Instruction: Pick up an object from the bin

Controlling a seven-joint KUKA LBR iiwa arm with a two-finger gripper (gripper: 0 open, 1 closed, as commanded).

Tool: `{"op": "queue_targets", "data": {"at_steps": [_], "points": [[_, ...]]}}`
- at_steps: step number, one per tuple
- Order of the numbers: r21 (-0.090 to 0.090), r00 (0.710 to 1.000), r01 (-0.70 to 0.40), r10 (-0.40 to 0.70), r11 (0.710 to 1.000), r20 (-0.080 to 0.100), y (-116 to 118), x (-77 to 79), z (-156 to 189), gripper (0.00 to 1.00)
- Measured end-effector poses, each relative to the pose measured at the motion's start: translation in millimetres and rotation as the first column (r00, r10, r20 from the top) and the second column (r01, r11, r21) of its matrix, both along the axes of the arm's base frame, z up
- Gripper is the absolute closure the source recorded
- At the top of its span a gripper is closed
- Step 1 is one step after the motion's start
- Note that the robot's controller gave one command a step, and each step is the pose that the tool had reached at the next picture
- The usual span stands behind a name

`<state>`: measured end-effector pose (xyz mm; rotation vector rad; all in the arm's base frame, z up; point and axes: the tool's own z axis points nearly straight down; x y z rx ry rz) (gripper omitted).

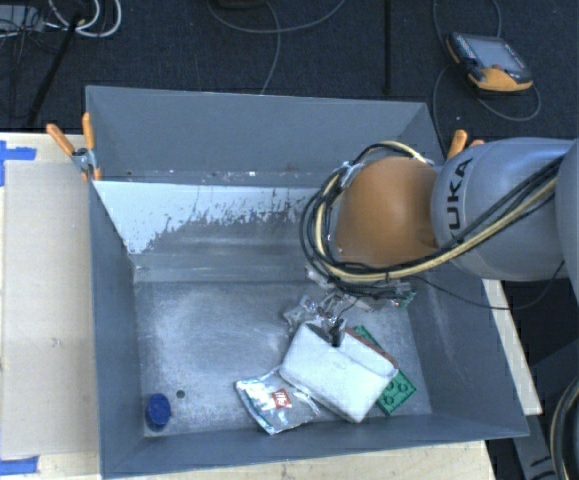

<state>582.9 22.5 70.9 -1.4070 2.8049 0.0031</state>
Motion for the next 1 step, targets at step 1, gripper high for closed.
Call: {"op": "queue_targets", "data": {"at_steps": [1], "points": [[-0.002, 1.000, -0.018, 0.018, 1.000, 0.000, 10.7, -20.8, 36.9, 1.00]]}}
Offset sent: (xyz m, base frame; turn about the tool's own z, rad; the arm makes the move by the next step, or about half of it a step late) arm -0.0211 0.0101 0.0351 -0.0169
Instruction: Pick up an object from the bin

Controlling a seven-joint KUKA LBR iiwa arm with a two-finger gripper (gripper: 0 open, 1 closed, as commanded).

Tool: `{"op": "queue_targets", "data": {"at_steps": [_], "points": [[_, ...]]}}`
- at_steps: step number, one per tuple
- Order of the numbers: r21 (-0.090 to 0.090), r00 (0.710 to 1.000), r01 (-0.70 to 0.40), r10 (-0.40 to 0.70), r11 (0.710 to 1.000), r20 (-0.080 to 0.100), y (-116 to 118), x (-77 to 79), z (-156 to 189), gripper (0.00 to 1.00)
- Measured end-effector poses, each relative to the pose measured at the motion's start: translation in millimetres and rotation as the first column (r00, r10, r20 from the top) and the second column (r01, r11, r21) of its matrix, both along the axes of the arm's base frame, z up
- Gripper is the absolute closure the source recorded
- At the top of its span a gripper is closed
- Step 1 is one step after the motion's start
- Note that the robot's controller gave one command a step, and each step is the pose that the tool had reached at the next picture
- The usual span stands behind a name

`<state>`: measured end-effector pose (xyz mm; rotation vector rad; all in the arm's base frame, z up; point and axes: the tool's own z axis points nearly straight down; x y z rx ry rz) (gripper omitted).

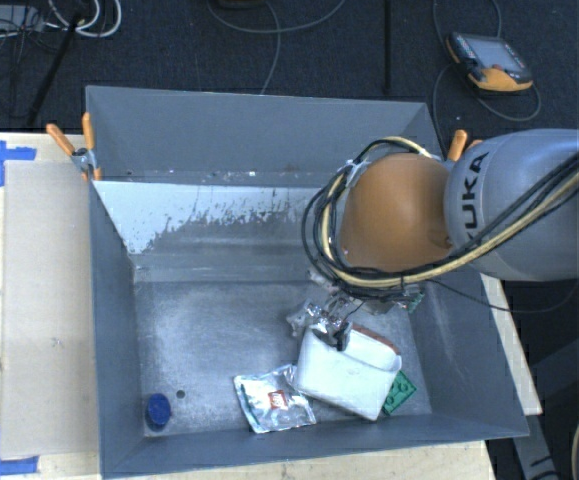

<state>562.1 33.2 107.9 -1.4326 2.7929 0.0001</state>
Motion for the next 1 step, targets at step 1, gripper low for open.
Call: {"op": "queue_targets", "data": {"at_steps": [1], "points": [[0.000, 1.000, -0.015, 0.015, 1.000, 0.006, 0.3, 10.2, 86.6, 1.00]]}}
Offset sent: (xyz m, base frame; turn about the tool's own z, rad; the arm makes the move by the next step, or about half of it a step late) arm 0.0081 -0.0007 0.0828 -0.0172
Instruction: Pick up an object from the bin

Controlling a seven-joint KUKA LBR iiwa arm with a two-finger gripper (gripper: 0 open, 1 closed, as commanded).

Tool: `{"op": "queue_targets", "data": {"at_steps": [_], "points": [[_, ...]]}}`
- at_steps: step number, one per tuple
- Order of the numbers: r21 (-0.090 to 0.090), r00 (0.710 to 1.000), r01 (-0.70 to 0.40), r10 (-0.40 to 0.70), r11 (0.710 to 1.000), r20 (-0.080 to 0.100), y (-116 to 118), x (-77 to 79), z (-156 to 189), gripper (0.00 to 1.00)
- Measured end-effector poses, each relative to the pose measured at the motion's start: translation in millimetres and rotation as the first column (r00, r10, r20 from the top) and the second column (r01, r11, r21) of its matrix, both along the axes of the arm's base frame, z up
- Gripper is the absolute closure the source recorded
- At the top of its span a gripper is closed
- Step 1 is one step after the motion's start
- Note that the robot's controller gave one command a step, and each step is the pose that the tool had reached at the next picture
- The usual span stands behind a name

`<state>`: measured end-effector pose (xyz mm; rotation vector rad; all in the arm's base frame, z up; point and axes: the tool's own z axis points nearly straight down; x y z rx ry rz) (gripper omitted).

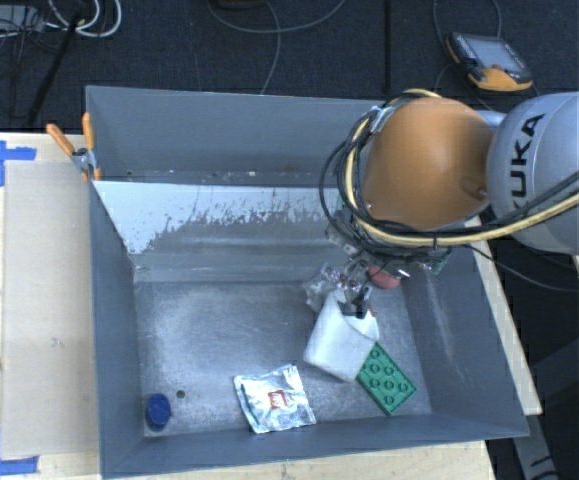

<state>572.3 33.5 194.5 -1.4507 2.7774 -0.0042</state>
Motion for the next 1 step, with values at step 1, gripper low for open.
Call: {"op": "queue_targets", "data": {"at_steps": [1], "points": [[-0.002, 0.889, -0.457, 0.457, 0.889, -0.004, -26.9, -1.1, 90.4, 1.00]]}}
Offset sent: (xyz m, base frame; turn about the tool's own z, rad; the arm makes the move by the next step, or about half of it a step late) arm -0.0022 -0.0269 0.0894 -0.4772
